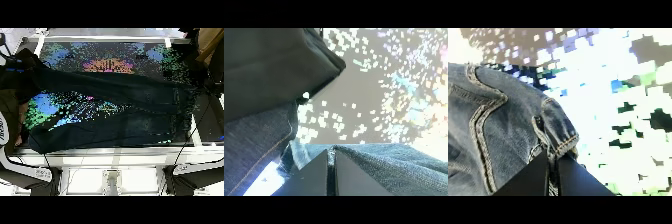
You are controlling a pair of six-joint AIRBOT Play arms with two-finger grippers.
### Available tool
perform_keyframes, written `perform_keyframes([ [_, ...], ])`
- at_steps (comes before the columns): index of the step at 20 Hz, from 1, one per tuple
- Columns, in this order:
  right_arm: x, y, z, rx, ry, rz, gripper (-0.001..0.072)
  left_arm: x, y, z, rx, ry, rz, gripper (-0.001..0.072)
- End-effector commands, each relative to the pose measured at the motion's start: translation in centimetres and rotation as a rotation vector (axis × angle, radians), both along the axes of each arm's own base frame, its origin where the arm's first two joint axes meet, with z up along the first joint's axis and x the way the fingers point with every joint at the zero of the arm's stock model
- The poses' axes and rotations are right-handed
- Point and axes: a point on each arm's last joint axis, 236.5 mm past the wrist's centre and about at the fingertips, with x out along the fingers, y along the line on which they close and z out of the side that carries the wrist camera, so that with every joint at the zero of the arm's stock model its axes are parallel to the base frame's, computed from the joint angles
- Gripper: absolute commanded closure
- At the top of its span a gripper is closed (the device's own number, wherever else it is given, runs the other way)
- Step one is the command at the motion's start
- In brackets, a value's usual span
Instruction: Fold the clothes and pants, and hang the long-sleeved shirts on hangers.
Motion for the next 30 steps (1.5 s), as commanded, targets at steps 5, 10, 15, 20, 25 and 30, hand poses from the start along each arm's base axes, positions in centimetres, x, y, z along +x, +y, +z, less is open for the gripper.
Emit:
perform_keyframes([
  [5,2.5,-2.9,-2.4,-0.042,-0.013,-0.142,0.0676,0.7,2.4,-3.4,0.085,0.050,0.097,0.0688],
  [10,2.6,-2.8,-2.6,-0.042,-0.010,-0.139,0.0676,-0.6,1.0,-4.1,0.092,0.128,0.048,0.0688],
  [15,4.7,-2.8,-2.2,-0.090,-0.070,-0.153,0.0676,-0.2,0.7,-9.4,0.064,0.211,0.050,0.0679],
  [20,7.2,-2.6,-1.6,-0.141,-0.141,-0.168,0.0676,3.3,1.7,-10.1,-0.002,0.061,0.162,0.0682],
  [25,6.3,-1.6,-2.7,-0.085,-0.075,-0.171,0.0327,2.6,1.8,-8.4,-0.003,0.062,0.169,0.0025],
  [30,0.9,-1.3,-2.2,-0.019,0.066,-0.106,0.0326,-5.9,4.0,-6.6,0.151,0.360,0.127,0.0029],
])
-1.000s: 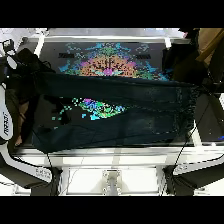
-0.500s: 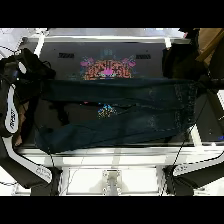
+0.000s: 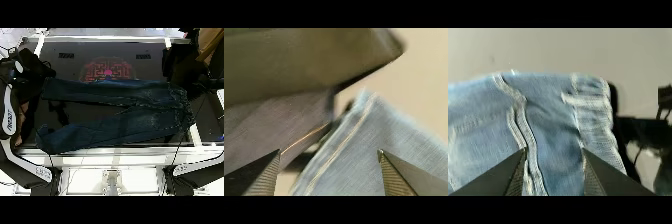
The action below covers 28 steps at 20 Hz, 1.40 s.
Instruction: Fold the clothes and pants, and hang the long-sleeved shirts on hangers.
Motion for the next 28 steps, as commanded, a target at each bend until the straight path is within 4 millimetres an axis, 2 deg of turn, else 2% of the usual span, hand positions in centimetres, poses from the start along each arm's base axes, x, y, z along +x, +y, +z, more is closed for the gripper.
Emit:
perform_keyframes([
  [1,-4.3,0.7,0.2,0.057,0.113,0.060,0.0326,-6.6,0.9,-0.9,0.052,0.255,-0.022,0.0029],
  [2,-5.3,1.0,0.4,0.068,0.130,0.086,0.0326,-8.2,0.7,-2.3,0.037,0.301,-0.023,0.0029],
  [4,-6.6,1.5,0.6,0.073,0.144,0.126,0.0327,-10.8,-1.3,-6.5,-0.041,0.367,-0.021,0.0029],
  [5,-6.8,1.7,0.7,0.073,0.141,0.133,0.0327,-11.3,-2.6,-8.5,-0.095,0.369,-0.023,0.0029],
  [7,-6.5,2.8,0.6,0.090,0.125,0.159,0.0327,-9.9,-5.5,-10.6,-0.236,0.271,-0.001,0.0029],
  [9,-6.2,3.4,0.6,0.088,0.118,0.177,0.0327,-7.6,-7.1,-10.9,-0.336,0.166,0.038,0.0030],
  [10,-6.1,3.6,0.6,0.084,0.116,0.190,0.0327,-6.9,-7.0,-11.0,-0.357,0.135,0.064,0.0041],
  [11,-6.1,3.6,0.6,0.080,0.114,0.200,0.0328,-6.6,-6.8,-11.2,-0.377,0.120,0.108,0.0085],
  [14,-6.1,3.6,0.6,0.080,0.114,0.201,0.0327,-6.7,-5.2,-11.7,-0.411,0.106,0.205,0.0088],
  [17,-6.1,3.6,0.6,0.081,0.114,0.201,0.0327,-6.5,-2.7,-11.3,-0.479,0.045,0.351,0.0088],
  [20,-6.1,3.7,0.6,0.082,0.113,0.200,0.0328,-6.0,-1.5,-11.2,-0.563,-0.007,0.430,0.0087],
  [22,-5.9,3.9,0.8,0.095,0.102,0.198,0.0328,-5.2,-1.0,-10.8,-0.558,-0.053,0.436,0.0095],
  [23,-5.7,4.1,1.0,0.105,0.092,0.199,0.0328,-4.6,-1.0,-10.5,-0.559,-0.079,0.438,0.0166],
  [24,-5.4,4.4,1.2,0.117,0.079,0.198,0.0328,-4.1,-1.0,-10.3,-0.557,-0.102,0.437,0.0267],
  [25,-5.2,4.6,1.4,0.125,0.069,0.199,0.0328,-3.6,-1.3,-10.2,-0.559,-0.117,0.430,0.0307],
  [28,-4.9,5.2,1.5,0.126,0.064,0.211,0.0328,-3.3,-2.4,-11.4,-0.564,-0.096,0.417,0.0326],
])
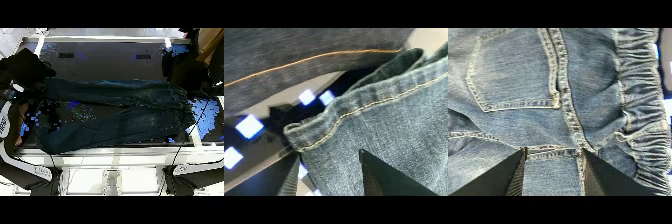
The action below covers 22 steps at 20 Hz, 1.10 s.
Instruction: Fold the clothes and pants, and hang the long-sleeved shirts on hangers.
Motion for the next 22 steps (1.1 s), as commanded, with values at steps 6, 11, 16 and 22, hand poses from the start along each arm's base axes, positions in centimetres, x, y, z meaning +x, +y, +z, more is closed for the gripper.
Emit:
perform_keyframes([
  [6,-0.9,1.5,0.3,0.013,0.032,0.055,0.0330,0.9,0.0,2.0,0.070,-0.057,-0.072,0.0687],
  [11,-2.8,0.5,0.7,-0.075,0.081,0.075,0.0329,-4.5,3.7,5.7,0.226,0.076,-0.171,0.0688],
  [16,-2.5,0.7,1.0,-0.066,0.067,0.071,0.0329,-7.5,3.7,4.2,0.195,0.205,-0.205,0.0620],
  [22,-5.3,2.2,1.4,-0.008,0.126,0.171,0.0329,-12.3,-0.6,6.3,0.169,0.335,-0.456,0.0107],
])
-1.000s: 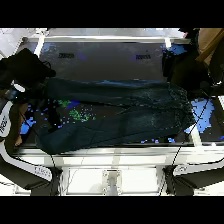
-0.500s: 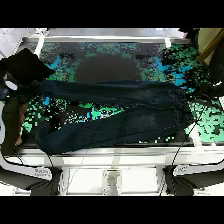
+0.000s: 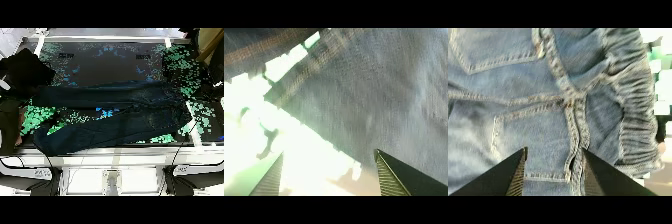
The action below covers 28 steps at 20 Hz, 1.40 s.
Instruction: Fold the clothes and pants, and hang the long-sleeved shirts on hangers.
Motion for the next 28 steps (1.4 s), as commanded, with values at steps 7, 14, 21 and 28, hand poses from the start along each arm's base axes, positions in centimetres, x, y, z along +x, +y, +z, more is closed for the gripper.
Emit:
perform_keyframes([
  [7,-2.2,0.4,1.0,0.102,0.045,-0.016,0.0329,-16.9,-3.9,-2.2,-0.182,0.352,-0.111,0.0132],
  [14,-0.4,4.1,4.2,0.229,-0.019,-0.036,0.0330,-16.4,-5.2,-4.9,-0.242,0.254,-0.131,0.0147],
  [21,0.0,7.1,5.6,0.204,-0.044,0.042,0.0339,-15.4,-5.0,-5.3,-0.230,0.220,-0.148,0.0688],
  [28,-0.2,7.1,6.0,0.190,-0.045,0.033,0.0339,-9.5,-1.2,-2.0,-0.099,0.018,-0.096,0.0688],
])
